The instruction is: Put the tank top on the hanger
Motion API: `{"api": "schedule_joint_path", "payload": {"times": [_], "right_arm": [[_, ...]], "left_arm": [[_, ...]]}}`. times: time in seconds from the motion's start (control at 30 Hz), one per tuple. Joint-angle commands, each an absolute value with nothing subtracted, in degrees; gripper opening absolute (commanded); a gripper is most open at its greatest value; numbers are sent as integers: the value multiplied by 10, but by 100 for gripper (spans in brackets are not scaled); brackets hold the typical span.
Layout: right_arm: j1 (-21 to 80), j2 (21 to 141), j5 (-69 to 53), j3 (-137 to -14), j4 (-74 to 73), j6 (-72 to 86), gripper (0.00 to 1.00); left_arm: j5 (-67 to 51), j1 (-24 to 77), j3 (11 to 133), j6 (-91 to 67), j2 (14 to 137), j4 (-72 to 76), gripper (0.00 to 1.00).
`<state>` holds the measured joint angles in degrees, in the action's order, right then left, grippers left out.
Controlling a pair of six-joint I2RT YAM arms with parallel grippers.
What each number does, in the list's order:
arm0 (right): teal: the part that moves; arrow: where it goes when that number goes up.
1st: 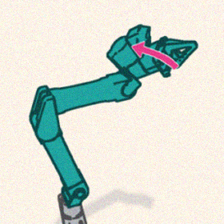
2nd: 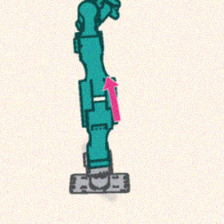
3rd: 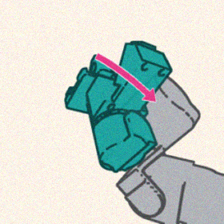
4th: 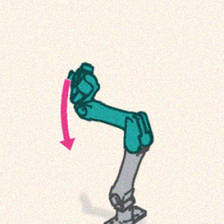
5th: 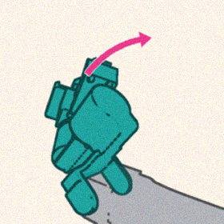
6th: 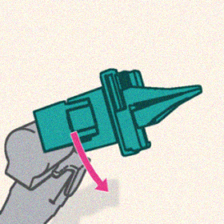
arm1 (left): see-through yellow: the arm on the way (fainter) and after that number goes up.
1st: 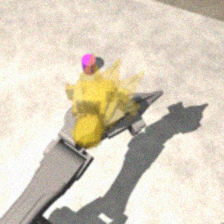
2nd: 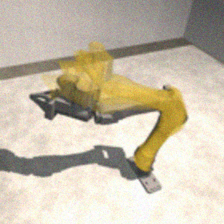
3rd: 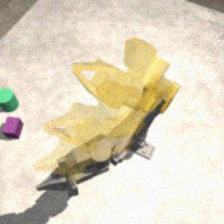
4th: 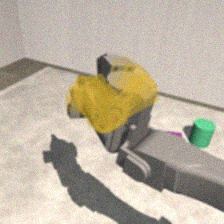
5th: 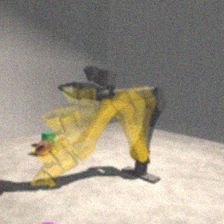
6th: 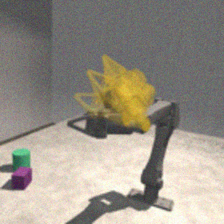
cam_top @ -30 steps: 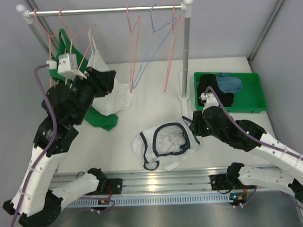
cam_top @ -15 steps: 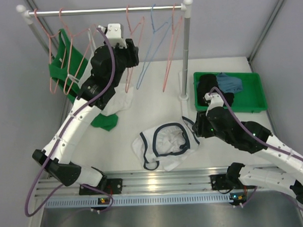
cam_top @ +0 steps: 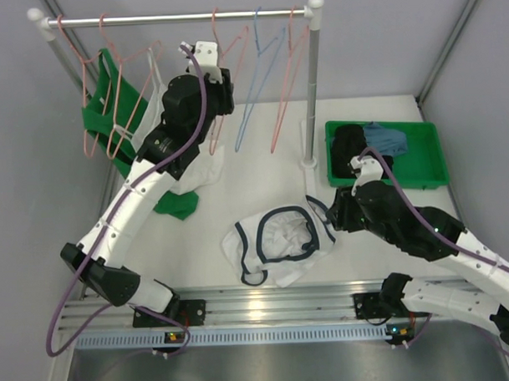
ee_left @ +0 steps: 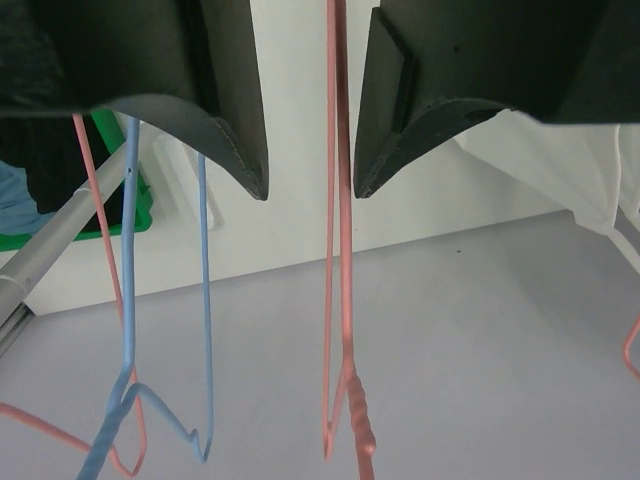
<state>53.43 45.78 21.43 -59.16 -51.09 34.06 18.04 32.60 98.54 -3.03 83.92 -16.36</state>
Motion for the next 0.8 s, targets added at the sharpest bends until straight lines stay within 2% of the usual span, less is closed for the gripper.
{"api": "schedule_joint_path", "payload": {"times": [0.0, 0.13, 0.23, 0.57, 0.67, 0.77], "right_arm": [[527, 446, 224, -604, -517, 339, 42], [527, 441, 225, -599, -518, 339, 41], [527, 439, 224, -598, -519, 339, 41], [527, 428, 228, -593, -522, 339, 41], [527, 425, 228, -592, -523, 338, 41], [527, 425, 228, -594, -527, 339, 40]], "left_arm": [[173, 323, 1005, -12, 846, -173, 44], [173, 323, 995, -12, 839, -171, 37], [177, 323, 994, -8, 838, -173, 35], [181, 319, 1000, -5, 845, -186, 13], [184, 317, 1001, -5, 847, -191, 2], [185, 316, 1004, -5, 847, -191, 0]]}}
